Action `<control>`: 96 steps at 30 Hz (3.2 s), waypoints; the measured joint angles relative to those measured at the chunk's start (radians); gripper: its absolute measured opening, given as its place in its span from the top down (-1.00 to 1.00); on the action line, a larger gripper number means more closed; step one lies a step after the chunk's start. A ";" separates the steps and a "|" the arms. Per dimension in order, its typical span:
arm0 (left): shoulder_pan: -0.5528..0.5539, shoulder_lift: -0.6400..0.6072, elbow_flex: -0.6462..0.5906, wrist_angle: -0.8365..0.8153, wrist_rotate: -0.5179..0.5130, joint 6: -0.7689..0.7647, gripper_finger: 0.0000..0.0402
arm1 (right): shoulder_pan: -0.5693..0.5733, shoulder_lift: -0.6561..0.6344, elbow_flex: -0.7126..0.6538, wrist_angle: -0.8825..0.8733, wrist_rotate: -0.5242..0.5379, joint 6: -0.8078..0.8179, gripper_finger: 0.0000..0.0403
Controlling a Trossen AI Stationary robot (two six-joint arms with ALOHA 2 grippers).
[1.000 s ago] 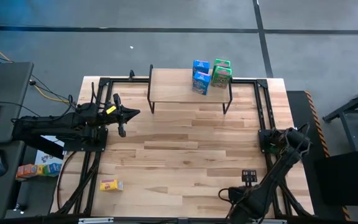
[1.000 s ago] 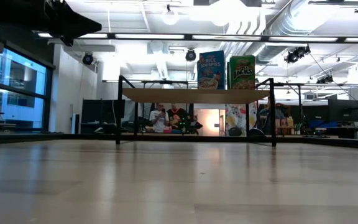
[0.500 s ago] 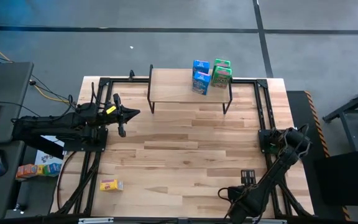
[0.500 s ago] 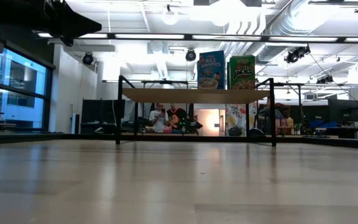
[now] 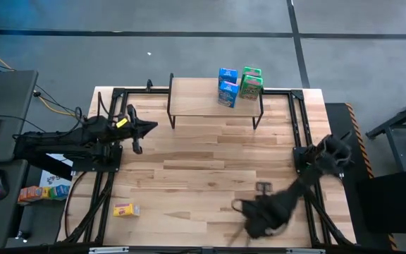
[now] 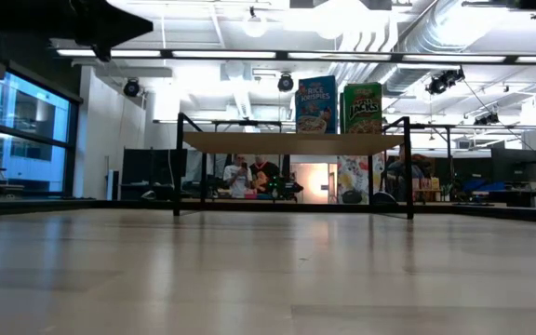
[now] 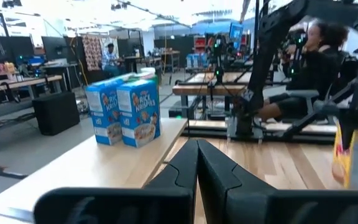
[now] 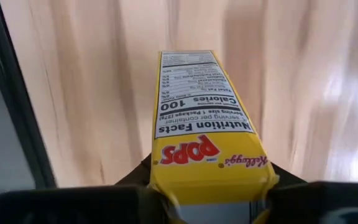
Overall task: Stack cereal on shelf
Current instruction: Put the right yellow cereal box on the shelf
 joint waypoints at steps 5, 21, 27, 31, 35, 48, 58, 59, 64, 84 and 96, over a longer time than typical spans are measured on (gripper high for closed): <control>0.000 0.000 0.000 0.061 0.009 -0.046 1.00 | -0.160 -0.029 0.001 0.203 0.084 -0.227 0.53; -0.031 -0.089 0.000 0.149 0.247 -0.052 1.00 | -0.609 0.047 0.645 0.147 0.535 -0.683 0.54; -0.031 -0.089 0.000 0.150 0.242 -0.051 1.00 | -0.783 0.173 0.830 0.007 0.419 -0.594 0.54; -0.031 -0.089 0.000 0.149 0.235 -0.050 1.00 | -0.887 0.186 0.797 -0.076 0.264 -0.490 0.54; -0.030 -0.088 0.000 0.150 0.226 -0.047 1.00 | -0.963 0.192 0.790 -0.201 0.243 -0.417 0.54; -0.030 -0.088 0.000 0.150 0.094 0.024 1.00 | -1.001 0.203 0.790 -0.188 0.196 -0.456 0.55; -0.030 -0.088 0.000 0.134 0.094 0.005 1.00 | -1.025 0.205 0.790 -0.206 0.179 -0.457 0.55; -0.030 -0.088 0.000 0.124 0.094 -0.005 1.00 | -1.028 0.206 0.790 -0.215 0.168 -0.457 0.55; -0.030 -0.088 0.000 0.092 0.095 -0.026 1.00 | -1.031 0.222 0.793 -0.251 0.153 -0.471 0.55; -0.030 -0.088 0.000 0.080 0.095 -0.060 1.00 | -1.036 0.225 0.790 -0.138 0.091 -0.567 0.36; -0.030 -0.088 0.000 0.078 0.095 -0.060 1.00 | -1.042 0.230 0.790 -0.110 0.110 -0.571 0.05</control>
